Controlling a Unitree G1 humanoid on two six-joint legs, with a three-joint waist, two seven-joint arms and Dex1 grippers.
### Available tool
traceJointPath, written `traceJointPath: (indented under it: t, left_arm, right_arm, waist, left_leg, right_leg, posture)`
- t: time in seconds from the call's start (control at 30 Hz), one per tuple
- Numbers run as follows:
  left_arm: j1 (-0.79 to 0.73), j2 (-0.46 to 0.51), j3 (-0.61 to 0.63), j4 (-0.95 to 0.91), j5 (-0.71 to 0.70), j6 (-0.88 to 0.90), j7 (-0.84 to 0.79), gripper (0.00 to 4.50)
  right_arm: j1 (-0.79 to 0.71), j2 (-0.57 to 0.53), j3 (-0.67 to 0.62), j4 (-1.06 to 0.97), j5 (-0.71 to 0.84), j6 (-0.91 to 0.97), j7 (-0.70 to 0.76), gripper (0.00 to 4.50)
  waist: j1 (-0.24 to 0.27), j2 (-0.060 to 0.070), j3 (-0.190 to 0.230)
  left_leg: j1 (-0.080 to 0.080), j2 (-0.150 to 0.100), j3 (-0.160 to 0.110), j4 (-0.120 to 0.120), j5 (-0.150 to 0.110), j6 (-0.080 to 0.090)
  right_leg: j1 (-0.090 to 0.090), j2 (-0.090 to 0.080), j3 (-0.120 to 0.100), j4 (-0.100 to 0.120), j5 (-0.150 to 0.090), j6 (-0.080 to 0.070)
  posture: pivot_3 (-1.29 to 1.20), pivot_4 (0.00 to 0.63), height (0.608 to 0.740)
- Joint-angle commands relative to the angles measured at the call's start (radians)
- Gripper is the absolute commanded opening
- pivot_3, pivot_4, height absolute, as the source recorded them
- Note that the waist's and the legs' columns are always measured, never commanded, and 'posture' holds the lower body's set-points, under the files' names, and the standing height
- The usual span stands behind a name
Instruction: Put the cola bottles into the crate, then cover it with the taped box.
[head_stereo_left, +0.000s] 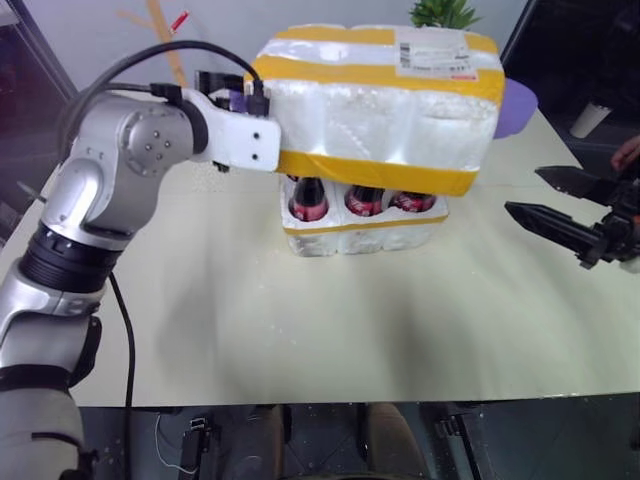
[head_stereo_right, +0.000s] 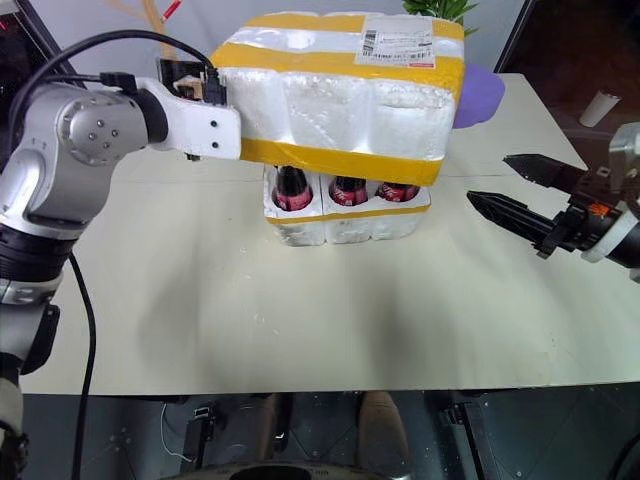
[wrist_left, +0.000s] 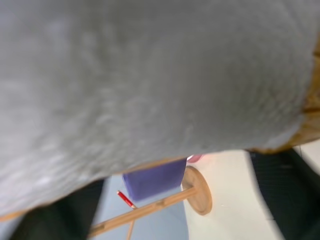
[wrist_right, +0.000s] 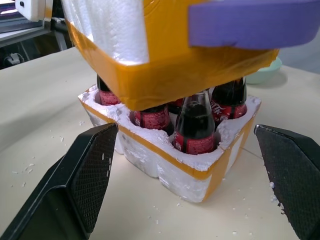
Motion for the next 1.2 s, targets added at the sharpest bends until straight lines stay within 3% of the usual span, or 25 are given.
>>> traceJointPath:
  t: [0.03, 0.47, 0.77, 0.9, 1.0, 1.2]
  left_arm:
    - [0.030, 0.003, 0.058, -0.086, -0.039, 0.048, -0.039, 4.43]
    - [0.066, 0.001, 0.083, -0.128, -0.065, 0.111, -0.071, 4.43]
    - [0.302, 0.072, 0.328, -0.338, -0.451, 0.480, -0.300, 4.43]
    - [0.265, 0.022, 0.528, -0.276, -0.765, 0.795, -0.356, 4.43]
    - [0.271, 0.089, 0.680, -0.125, -1.012, 0.966, -0.521, 4.43]
    - [0.315, 0.236, 0.587, 0.126, -1.059, 0.858, -0.635, 4.43]
  right_arm:
    - [-0.033, -0.004, 0.001, 0.002, 0.014, -0.022, 0.004, 4.50]
    - [-0.116, -0.034, 0.074, 0.064, -0.027, -0.053, 0.053, 4.50]
    - [-0.022, -0.072, -0.007, 0.048, -0.033, -0.032, 0.090, 4.50]
    - [-0.005, -0.096, -0.021, 0.060, -0.033, -0.025, 0.108, 4.50]
    - [0.012, -0.120, -0.027, 0.070, -0.031, -0.021, 0.157, 4.50]
    - [0.030, -0.182, -0.013, 0.115, -0.037, -0.027, 0.283, 4.50]
  waist:
    - [0.000, 0.000, 0.000]
    - [0.000, 0.000, 0.000]
    - [-0.006, 0.000, 0.000]
    - [0.002, 0.000, 0.000]
    - [-0.004, 0.000, 0.000]
    - [-0.022, 0.001, 0.000]
  left_leg:
    - [0.000, 0.000, 0.000, 0.000, 0.000, 0.000]
    - [0.000, 0.000, 0.000, 0.000, 0.000, 0.000]
    - [0.000, 0.000, 0.000, 0.000, 0.000, 0.000]
    - [0.001, 0.001, -0.001, 0.001, 0.000, 0.000]
    - [0.001, 0.001, -0.001, 0.002, 0.000, 0.000]
    - [0.003, 0.001, -0.001, -0.001, 0.000, 0.001]
  right_leg:
    - [0.000, 0.000, 0.000, 0.000, 0.000, 0.000]
    - [0.000, 0.000, 0.000, 0.000, 0.000, 0.000]
    - [-0.001, 0.000, 0.000, 0.001, 0.000, 0.000]
    - [0.001, 0.001, 0.000, 0.001, 0.000, 0.000]
    - [0.002, 0.001, -0.001, 0.001, 0.000, 0.000]
    - [0.001, 0.001, -0.001, 0.002, -0.001, -0.001]
  posture:
    - [0.00, 0.150, 0.739]
    - [0.00, 0.150, 0.739]
    - [0.00, 0.150, 0.739]
    - [0.00, 0.150, 0.739]
    - [0.00, 0.150, 0.739]
    - [0.00, 0.150, 0.739]
